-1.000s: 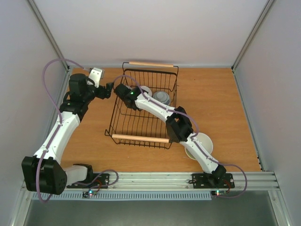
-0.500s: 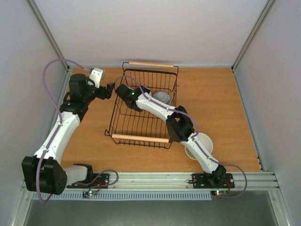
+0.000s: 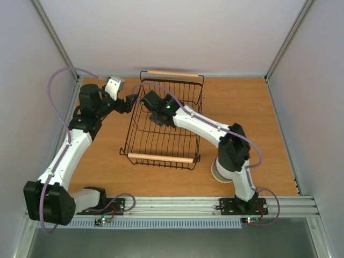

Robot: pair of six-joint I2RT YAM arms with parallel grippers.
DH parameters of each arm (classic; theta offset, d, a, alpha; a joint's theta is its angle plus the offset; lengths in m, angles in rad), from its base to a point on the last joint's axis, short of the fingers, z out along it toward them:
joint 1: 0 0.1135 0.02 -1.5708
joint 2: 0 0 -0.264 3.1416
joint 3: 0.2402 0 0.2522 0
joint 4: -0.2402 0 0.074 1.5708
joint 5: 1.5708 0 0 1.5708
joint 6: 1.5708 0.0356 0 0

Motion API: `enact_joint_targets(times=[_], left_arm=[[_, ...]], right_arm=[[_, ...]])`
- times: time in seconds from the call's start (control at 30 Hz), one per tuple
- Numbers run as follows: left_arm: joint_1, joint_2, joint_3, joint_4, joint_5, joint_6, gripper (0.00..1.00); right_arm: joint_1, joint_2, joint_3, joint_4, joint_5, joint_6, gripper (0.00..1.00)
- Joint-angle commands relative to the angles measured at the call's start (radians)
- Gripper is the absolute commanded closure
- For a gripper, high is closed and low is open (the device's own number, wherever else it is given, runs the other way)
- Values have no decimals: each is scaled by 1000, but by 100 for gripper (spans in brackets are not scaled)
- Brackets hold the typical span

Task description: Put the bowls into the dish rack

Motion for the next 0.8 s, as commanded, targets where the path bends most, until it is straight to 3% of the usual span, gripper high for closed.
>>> enact_joint_targets(times=[0.0, 0.07, 0.27, 0.5, 0.6, 0.77], left_arm=[[22, 11, -10, 5, -64, 15, 13], [22, 13, -10, 3, -57, 14, 13], [22, 26, 0, -7, -28, 7, 13], [22, 30, 9, -25, -10, 3, 13], [22, 36, 14, -30, 0, -1, 13], [22, 47, 16, -28, 16, -9, 13]], right_arm=[[11, -286, -122, 89, 28, 205, 1], [4, -396, -192, 19, 83, 329, 2], [-50, -721, -434, -279, 98, 750, 19], [-53, -900, -627, -747, 205, 1244, 28], [-59, -1006, -716, -817, 190, 1337, 31], [-71, -1146, -845, -769, 77, 1360, 35]])
